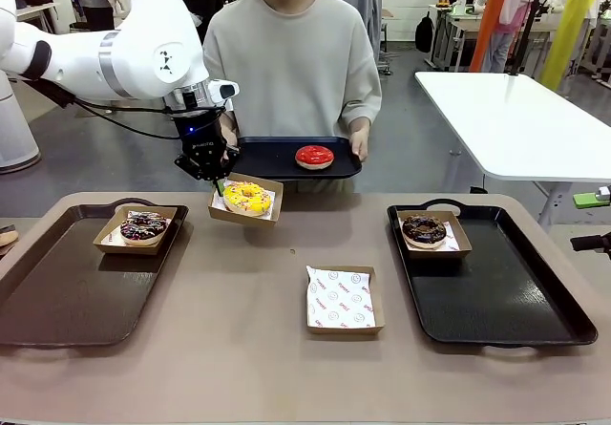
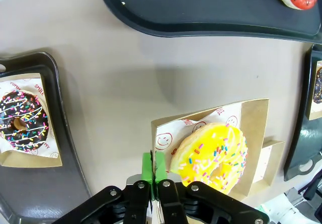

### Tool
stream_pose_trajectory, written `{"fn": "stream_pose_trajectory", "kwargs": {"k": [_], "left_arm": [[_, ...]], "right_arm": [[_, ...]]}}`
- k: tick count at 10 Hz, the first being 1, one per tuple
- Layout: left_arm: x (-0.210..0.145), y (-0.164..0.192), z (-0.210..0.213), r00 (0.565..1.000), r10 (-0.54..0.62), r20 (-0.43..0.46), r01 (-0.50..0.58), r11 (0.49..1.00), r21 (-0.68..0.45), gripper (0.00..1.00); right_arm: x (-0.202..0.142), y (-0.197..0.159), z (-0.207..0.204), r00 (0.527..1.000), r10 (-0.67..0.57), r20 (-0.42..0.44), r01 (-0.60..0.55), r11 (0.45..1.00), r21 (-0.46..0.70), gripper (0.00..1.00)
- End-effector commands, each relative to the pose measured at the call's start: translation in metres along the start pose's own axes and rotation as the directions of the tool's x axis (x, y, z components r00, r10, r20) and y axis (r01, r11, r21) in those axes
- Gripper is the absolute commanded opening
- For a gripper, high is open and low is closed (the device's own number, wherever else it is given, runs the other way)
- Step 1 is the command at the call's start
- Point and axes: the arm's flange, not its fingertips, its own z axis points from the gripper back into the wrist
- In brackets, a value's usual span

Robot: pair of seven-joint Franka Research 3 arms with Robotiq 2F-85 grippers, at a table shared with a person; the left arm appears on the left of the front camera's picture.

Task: Individually package the donuts and arrange them on the tray.
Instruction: Place the picked Paper togo box on the Handle tray while simultaneously picking up another Paper togo box from the table with the other hand.

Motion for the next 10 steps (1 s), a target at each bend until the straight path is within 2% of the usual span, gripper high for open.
{"fn": "stream_pose_trajectory", "kwargs": {"k": [1,7,8,10], "left_arm": [[-0.003,0.001,0.002,1.0,0.002,0.005,-0.002,1.0,-0.011,0.0],[0.0,0.0,0.0,1.0,0.0,0.0,0.0,1.0,0.0,0.01],[-0.011,0.003,0.012,0.999,-0.052,0.013,0.052,0.999,0.016,0.01],[-0.045,0.032,0.047,0.997,-0.047,0.058,0.045,0.998,0.034,0.01]], "right_arm": [[0.0,0.001,0.0,1.0,0.001,-0.002,-0.001,1.0,0.005,1.0],[0.0,0.0,0.0,1.0,0.0,0.0,0.0,1.0,0.0,1.0],[0.002,0.014,-0.017,0.999,0.01,-0.049,-0.014,0.996,-0.086,1.0],[0.013,0.066,-0.057,0.995,0.023,-0.099,-0.049,0.96,-0.275,1.0]]}}
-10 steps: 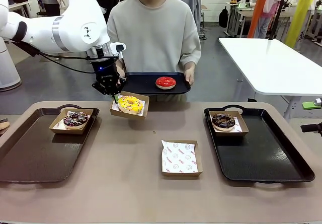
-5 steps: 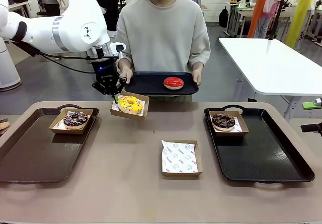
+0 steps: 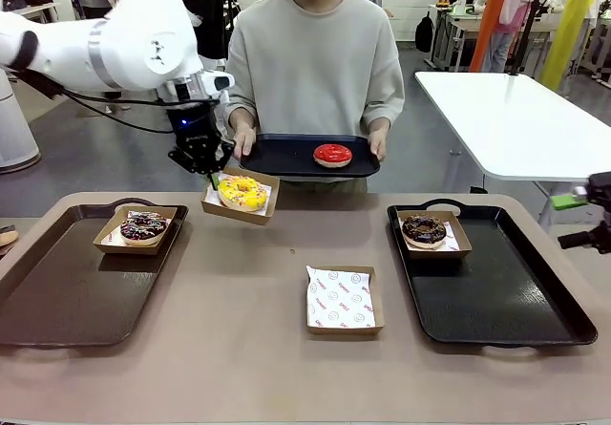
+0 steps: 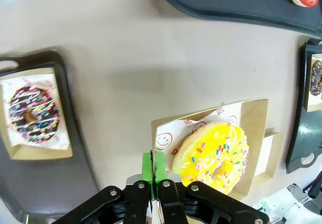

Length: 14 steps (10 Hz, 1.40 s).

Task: Individually package the donuts and arrange them on the tray.
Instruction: Place the picked Paper togo box on the Handle tray while simultaneously picking up another Paper togo box from the table with the other hand.

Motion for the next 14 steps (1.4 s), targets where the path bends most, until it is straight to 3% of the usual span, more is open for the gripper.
{"fn": "stream_pose_trajectory", "kwargs": {"k": [1,4,6,10,13,14], "left_arm": [[-0.041,0.041,0.034,0.999,-0.022,0.036,0.021,1.0,0.022,0.01],[-0.08,0.096,0.056,0.999,0.023,0.034,-0.023,1.0,0.02,0.01],[-0.105,0.125,0.061,0.998,0.041,0.047,-0.042,0.999,0.029,0.01],[-0.139,0.17,0.048,0.994,0.088,0.057,-0.09,0.995,0.037,0.01],[-0.142,0.186,0.033,0.994,0.096,0.059,-0.098,0.995,0.027,0.01],[-0.138,0.185,0.031,0.994,0.082,0.071,-0.083,0.997,0.012,0.01]], "right_arm": [[0.017,0.063,-0.036,0.997,-0.047,-0.062,0.035,0.985,-0.171,1.0],[0.044,0.143,-0.12,0.988,-0.083,-0.132,0.034,0.941,-0.335,1.0],[0.049,0.17,-0.177,0.979,-0.119,-0.164,0.031,0.888,-0.459,1.0],[0.047,0.167,-0.269,0.967,-0.175,-0.187,0.032,0.806,-0.591,1.0],[0.041,0.149,-0.291,0.961,-0.192,-0.2,0.019,0.766,-0.643,1.0],[0.038,0.149,-0.283,0.962,-0.178,-0.209,0.018,0.801,-0.598,1.0]]}}
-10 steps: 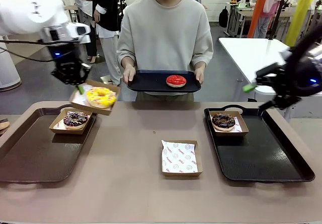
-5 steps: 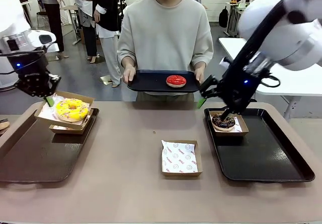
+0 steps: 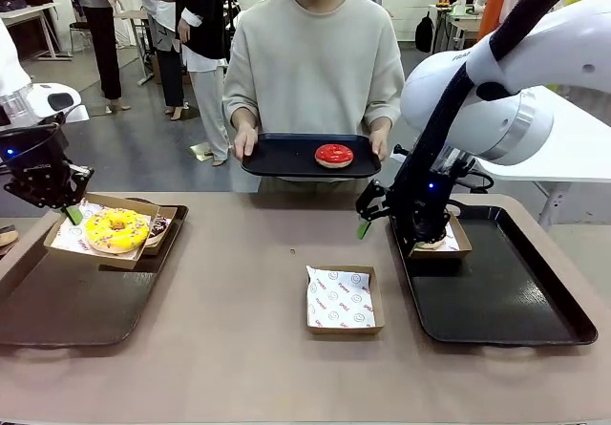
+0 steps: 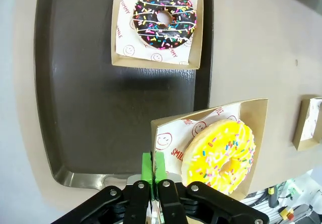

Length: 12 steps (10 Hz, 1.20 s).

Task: Individually package the donuts and arrange them on the tray.
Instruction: Place the picked Paper togo box on the Handle tray while simultaneously picking up another Paper togo box from the table with the other hand.

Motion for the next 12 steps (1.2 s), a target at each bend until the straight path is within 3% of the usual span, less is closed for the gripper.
{"fn": "stream_pose_trajectory", "kwargs": {"k": [1,7,10,12], "left_arm": [[-0.001,-0.002,0.003,1.0,0.003,-0.009,-0.003,1.0,0.003,0.01],[-0.001,-0.002,0.003,1.0,0.003,-0.009,-0.003,1.0,0.003,0.01],[-0.005,0.014,-0.006,1.0,0.003,-0.017,-0.002,0.999,0.04,0.01],[-0.012,0.038,-0.009,0.999,0.027,-0.023,-0.027,1.0,0.015,0.01]], "right_arm": [[-0.002,0.002,0.009,1.0,0.001,0.011,-0.001,1.0,0.019,1.0],[-0.001,0.0,0.008,1.0,-0.001,0.014,0.001,1.0,0.008,1.0],[-0.006,0.035,-0.028,0.998,0.041,0.043,-0.027,0.959,-0.283,1.0],[-0.011,0.053,-0.056,0.999,0.036,0.007,-0.031,0.929,-0.369,1.0]]}}
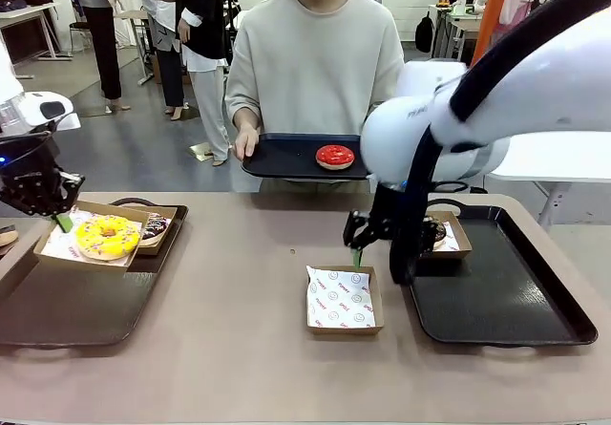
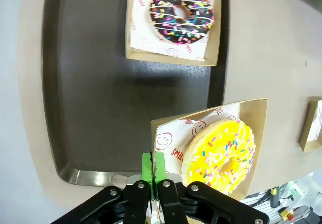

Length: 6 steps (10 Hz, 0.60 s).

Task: Individually package the donuts and arrange them on the tray.
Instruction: Place the picked Paper togo box on the Handle tray while simultaneously picking up another Paper togo box from the table with the other hand.

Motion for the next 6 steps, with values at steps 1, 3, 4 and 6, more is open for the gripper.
{"fn": "stream_pose_trajectory", "kwargs": {"k": [1,3,4,6], "left_arm": [[-0.009,0.032,-0.003,1.0,0.013,-0.001,-0.013,1.0,-0.013,0.01],[-0.011,0.053,-0.013,0.999,0.031,-0.014,-0.031,0.999,-0.038,0.01],[-0.011,0.059,-0.019,0.999,0.032,-0.017,-0.033,0.998,-0.049,0.01],[-0.012,0.065,-0.029,0.999,0.029,-0.024,-0.03,0.998,-0.059,0.01]], "right_arm": [[0.006,0.026,-0.013,0.999,-0.023,-0.022,0.021,0.997,-0.075,1.0],[-0.005,0.033,-0.028,1.0,-0.031,-0.003,0.03,0.993,-0.111,1.0],[-0.007,0.032,-0.034,0.999,-0.038,0.002,0.038,0.993,-0.116,1.0],[-0.011,0.027,-0.039,0.997,-0.07,0.018,0.071,0.991,-0.116,1.0]]}}
